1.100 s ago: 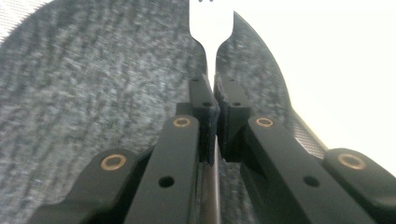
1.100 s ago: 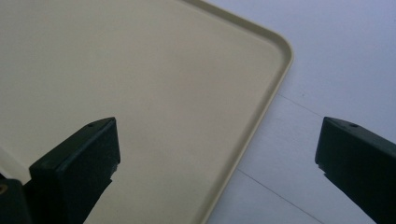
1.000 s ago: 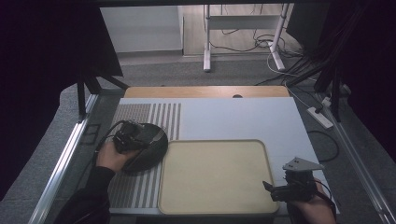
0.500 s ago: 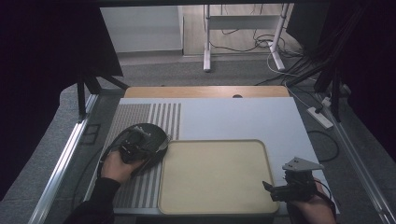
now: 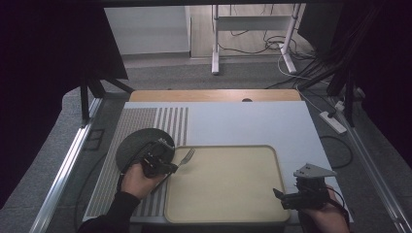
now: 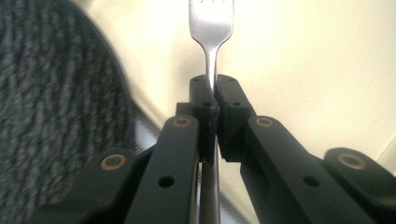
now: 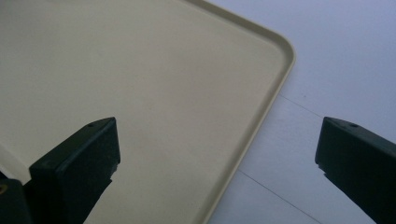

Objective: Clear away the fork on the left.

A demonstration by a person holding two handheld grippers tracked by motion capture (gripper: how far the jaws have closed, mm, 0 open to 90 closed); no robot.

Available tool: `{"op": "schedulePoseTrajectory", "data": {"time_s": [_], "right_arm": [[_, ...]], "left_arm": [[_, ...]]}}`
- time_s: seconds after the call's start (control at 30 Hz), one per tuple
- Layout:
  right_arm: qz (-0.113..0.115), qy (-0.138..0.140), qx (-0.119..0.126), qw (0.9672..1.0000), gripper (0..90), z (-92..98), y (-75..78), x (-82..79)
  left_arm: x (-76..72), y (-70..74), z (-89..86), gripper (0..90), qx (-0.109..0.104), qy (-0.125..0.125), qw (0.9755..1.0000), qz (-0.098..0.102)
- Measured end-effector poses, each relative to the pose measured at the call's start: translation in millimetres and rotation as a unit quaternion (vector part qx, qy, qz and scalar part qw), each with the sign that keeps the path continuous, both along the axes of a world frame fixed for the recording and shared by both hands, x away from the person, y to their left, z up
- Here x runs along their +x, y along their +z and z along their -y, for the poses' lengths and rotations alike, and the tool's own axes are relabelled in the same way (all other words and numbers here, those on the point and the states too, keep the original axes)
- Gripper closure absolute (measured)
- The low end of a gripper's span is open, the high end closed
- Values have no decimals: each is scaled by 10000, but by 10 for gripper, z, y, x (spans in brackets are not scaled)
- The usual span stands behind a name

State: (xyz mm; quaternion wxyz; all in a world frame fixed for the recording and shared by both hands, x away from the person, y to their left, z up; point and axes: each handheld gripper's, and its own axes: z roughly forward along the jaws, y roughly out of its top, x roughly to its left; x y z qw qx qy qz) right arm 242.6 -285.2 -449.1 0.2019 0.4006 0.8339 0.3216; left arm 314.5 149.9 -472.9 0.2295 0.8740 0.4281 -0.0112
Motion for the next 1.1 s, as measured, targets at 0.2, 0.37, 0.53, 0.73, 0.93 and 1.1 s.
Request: {"op": "schedulePoseTrajectory", "data": {"time_s": [0.2,0.37,0.53,0.73,0.93,1.1], "right_arm": [[0,15,-21,10000,5,-2,-1,1],[-2,21,-39,10000,5,-4,-1,0],[-9,35,-46,10000,5,-5,-1,0],[-10,45,-49,10000,5,-7,-2,2],[-6,64,-47,10000,5,-10,-3,2],[-12,73,-57,10000,5,-13,-4,5]], "left_arm": [[-25,-37,223,862,93,-109,9999,-31],[-41,-67,408,862,94,-230,9997,-30],[-45,-152,518,861,193,-246,9995,-56],[-53,-298,588,858,360,-260,9989,-170],[-79,-258,562,761,261,-312,9992,52],[-148,-140,647,888,-6,-658,9973,315]]}}
